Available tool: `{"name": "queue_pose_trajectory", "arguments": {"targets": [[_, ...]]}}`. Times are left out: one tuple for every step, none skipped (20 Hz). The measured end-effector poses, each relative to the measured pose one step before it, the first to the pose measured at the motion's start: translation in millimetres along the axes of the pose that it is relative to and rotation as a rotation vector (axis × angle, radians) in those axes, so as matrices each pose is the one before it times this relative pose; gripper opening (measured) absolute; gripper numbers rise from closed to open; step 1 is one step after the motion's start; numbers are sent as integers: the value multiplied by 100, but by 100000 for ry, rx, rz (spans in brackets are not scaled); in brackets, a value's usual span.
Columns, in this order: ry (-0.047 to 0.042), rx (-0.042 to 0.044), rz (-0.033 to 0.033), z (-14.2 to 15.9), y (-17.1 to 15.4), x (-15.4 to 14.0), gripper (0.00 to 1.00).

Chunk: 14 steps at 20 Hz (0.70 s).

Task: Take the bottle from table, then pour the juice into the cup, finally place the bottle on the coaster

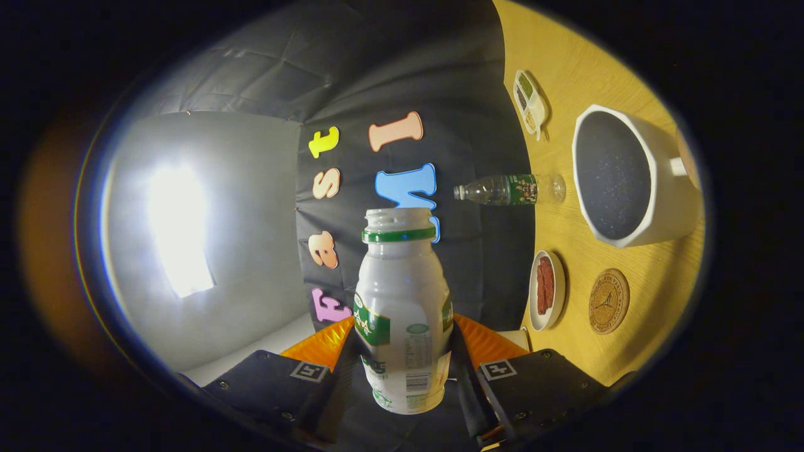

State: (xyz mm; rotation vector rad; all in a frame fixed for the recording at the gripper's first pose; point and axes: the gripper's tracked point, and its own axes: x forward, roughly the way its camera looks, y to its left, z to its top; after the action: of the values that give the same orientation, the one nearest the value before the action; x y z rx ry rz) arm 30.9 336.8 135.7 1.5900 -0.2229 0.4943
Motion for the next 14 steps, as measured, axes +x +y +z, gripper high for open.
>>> {"name": "queue_pose_trajectory", "arguments": {"targets": [[-200, 430, 29, -30, 26, 81, 73], [-281, 438, 22, 106, -2, 41, 73], [-262, 512, 85, 79, 113, -93, 73], [-262, 620, -1, 103, -7, 100, 73], [-118, 884, 148, 34, 109, -84, 73], [-469, 1116, 247, 36, 73, 68, 73], [-848, 1169, 4, 133, 98, -5, 73], [-615, 856, -4, 114, 55, 116, 73], [-221, 593, 89, -112, 122, -51, 73], [-339, 480, 84, 3, 120, 39, 73], [-228, 505, 57, 33, 62, 30, 73], [-74, 475, 22, 8, -20, 42, 73], [51, 309, 60, 23, 82, -83, 73], [-253, 175, 83, -53, -6, 94, 73]]}}
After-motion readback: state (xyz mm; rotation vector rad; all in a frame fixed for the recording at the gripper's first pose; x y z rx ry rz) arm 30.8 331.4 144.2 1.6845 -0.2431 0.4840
